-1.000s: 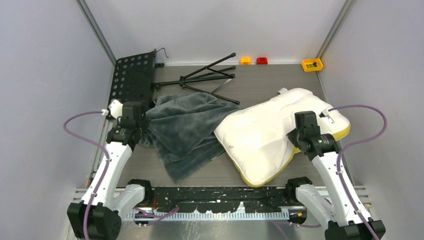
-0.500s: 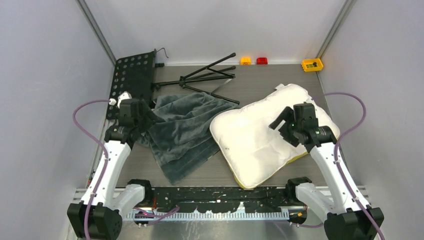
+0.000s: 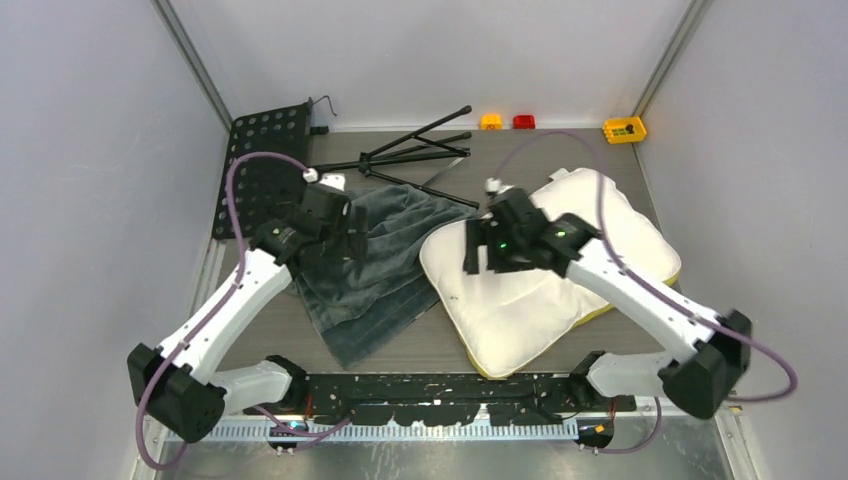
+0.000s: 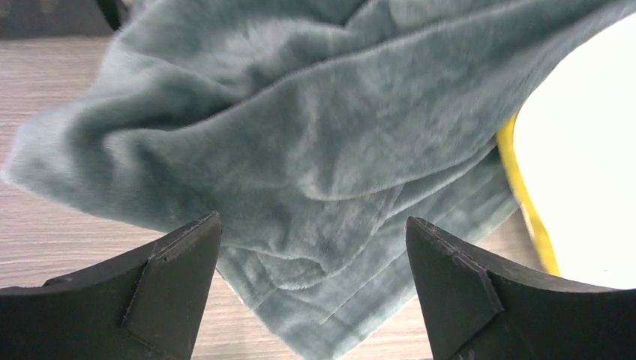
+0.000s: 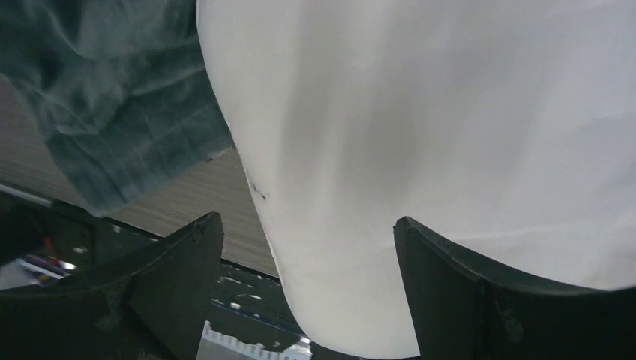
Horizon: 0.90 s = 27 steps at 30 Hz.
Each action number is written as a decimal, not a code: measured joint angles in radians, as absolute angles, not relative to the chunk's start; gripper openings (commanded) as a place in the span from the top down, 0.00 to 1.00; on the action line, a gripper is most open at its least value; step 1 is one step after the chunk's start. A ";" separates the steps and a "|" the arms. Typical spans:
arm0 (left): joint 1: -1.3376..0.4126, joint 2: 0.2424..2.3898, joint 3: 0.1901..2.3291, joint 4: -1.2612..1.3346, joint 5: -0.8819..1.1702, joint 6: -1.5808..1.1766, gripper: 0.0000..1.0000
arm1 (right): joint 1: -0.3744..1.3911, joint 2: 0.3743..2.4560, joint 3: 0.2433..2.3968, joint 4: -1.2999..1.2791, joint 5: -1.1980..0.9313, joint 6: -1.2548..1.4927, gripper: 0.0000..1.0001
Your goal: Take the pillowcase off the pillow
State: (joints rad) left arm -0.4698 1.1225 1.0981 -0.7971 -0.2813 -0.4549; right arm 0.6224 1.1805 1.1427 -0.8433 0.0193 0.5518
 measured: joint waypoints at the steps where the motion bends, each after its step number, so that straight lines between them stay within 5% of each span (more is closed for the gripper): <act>1: -0.490 1.143 1.099 -0.815 -0.278 -0.438 0.02 | 0.677 1.221 1.156 -0.853 0.055 0.544 0.11; 6: -0.509 1.208 1.098 -0.866 -0.211 -0.402 0.00 | 0.875 1.442 1.180 -0.883 0.191 0.510 0.10; 16: -0.509 1.193 1.053 -0.862 -0.164 -0.400 0.00 | 0.928 1.610 1.163 -0.857 0.237 0.491 0.10; 17: -0.509 1.194 1.052 -0.860 -0.164 -0.400 0.00 | 0.928 1.634 1.163 -0.857 0.252 0.492 0.21; 20: -0.509 1.205 1.047 -0.849 -0.165 -0.403 0.00 | 0.934 1.663 1.159 -0.855 0.295 0.494 0.81; 21: -0.509 1.211 1.045 -0.846 -0.164 -0.403 0.00 | 0.934 1.657 1.157 -0.855 0.305 0.492 0.89; 27: -0.553 1.239 1.024 -0.827 -0.192 -0.376 0.00 | 0.932 1.446 1.128 -0.854 0.413 0.527 1.00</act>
